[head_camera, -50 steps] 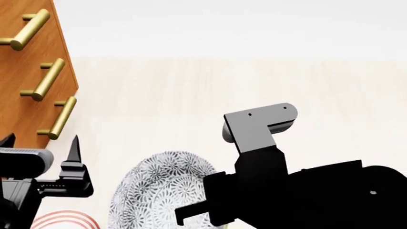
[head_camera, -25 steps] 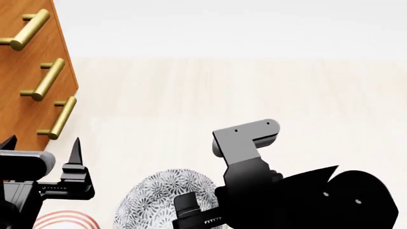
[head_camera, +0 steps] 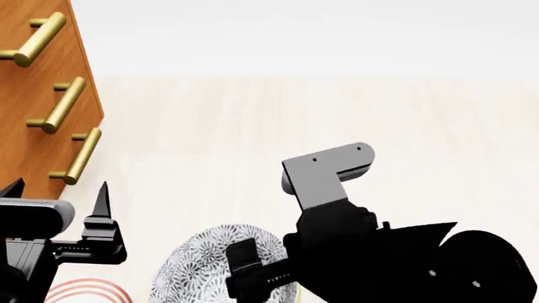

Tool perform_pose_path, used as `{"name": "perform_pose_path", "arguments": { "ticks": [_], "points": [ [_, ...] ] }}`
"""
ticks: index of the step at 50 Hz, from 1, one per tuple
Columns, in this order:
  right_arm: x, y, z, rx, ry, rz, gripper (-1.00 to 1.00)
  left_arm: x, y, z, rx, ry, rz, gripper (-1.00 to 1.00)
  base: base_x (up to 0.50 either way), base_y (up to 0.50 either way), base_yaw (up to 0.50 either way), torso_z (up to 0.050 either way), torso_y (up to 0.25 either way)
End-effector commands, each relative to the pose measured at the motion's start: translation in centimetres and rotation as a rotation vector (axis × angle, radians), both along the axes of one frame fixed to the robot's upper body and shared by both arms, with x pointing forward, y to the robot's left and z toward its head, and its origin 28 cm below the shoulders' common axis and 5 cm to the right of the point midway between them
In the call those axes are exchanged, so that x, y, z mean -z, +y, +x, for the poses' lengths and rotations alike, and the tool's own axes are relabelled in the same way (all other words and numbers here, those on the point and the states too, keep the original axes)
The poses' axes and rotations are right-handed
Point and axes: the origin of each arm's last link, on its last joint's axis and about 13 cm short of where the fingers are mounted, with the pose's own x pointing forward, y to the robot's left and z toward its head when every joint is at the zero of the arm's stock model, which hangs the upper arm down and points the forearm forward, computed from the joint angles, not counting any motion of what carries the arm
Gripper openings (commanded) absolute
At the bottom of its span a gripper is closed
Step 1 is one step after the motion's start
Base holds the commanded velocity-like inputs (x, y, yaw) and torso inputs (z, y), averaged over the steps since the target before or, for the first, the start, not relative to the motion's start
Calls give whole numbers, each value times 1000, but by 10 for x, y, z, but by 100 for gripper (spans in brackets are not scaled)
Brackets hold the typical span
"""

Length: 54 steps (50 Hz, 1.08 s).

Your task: Stack the bowl at the front on the bowl in the middle.

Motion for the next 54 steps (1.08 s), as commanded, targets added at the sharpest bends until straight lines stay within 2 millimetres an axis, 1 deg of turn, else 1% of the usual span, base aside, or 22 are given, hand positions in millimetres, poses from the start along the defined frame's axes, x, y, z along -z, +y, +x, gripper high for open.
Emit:
{"name": "perform_pose_path", "arguments": {
  "ticks": [1, 2, 4, 5, 6, 8, 11, 12, 13, 14, 15, 16, 17, 22, 24, 28, 34, 40, 54],
  "points": [
    [-20, -2, -12, -1, -265, 124, 100, 0, -1, 0, 9, 0, 2, 100, 0, 0, 0, 0, 0],
    [-22, -2, -13, 16, -322, 135, 100, 0, 0, 1, 8, -1, 1, 100, 0, 0, 0, 0, 0],
    [-31, -4, -15, 82, -496, 270, 100, -1, 0, 0, 8, -2, 0, 100, 0, 0, 0, 0, 0],
    [-32, -4, -16, 74, -527, 308, 100, -1, 0, 0, 8, -4, -1, 100, 0, 0, 0, 0, 0],
    [-33, -5, -17, 98, -597, 340, 100, -1, 0, 0, 9, -6, -3, 100, 0, 0, 0, 0, 0],
    [-31, -5, -20, 105, -628, 374, 100, -3, 1, 0, 6, -14, -10, 100, 0, 0, 0, 0, 0],
    [-24, -4, -21, 137, -692, 368, 100, -7, 1, -1, 2, -46, -18, 100, 0, 0, 0, 0, 0],
    [-20, -3, -24, 156, -769, 354, 100, -9, 0, -3, 6, -87, -16, 100, 0, 0, 0, 0, 0],
    [-17, -2, -25, 168, -791, 343, 100, -10, -1, -4, 21, -106, -18, 100, 0, 0, 0, 0, 0],
    [-12, -1, -28, 204, -895, 321, 100, -12, -1, -6, 9, -146, -6, 100, 0, 0, 0, 0, 0],
    [-5, 1, -31, 220, -954, 316, 100, -14, -2, -8, 25, -193, -2, 100, 0, 0, 0, 0, 0],
    [-3, 1, -32, 227, -980, 313, 100, -15, -2, -9, 22, -199, -3, 100, 0, 0, 0, 0, 0],
    [1, 2, -33, 257, -1049, 314, 100, -17, -2, -11, 7, -247, 13, 100, 0, 0, 0, 0, 0],
    [6, 4, -41, 319, -1205, 324, 100, -22, -2, -15, 5, -300, 23, 100, 0, 0, 0, 0, 0],
    [8, 5, -45, 345, -1278, 331, 100, -26, -2, -18, -7, -385, 45, 100, 0, 0, 0, 0, 0],
    [14, 5, -49, 380, -1319, 328, 100, -30, -3, -21, -56, -489, 81, 100, 0, 0, 0, 0, 0],
    [18, 2, -49, 428, -1343, 316, 100, -37, -5, -24, -58, -551, 99, 100, 0, 0, 0, 0, 0],
    [16, 2, -58, 451, -1417, 313, 100, -42, -6, -27, -45, -580, 92, 100, 0, 0, 0, 0, 0],
    [16, 3, -59, 449, -1430, 310, 100, -43, -8, -31, -33, -601, 102, 100, 0, 0, 0, 0, 0]
  ]
}}
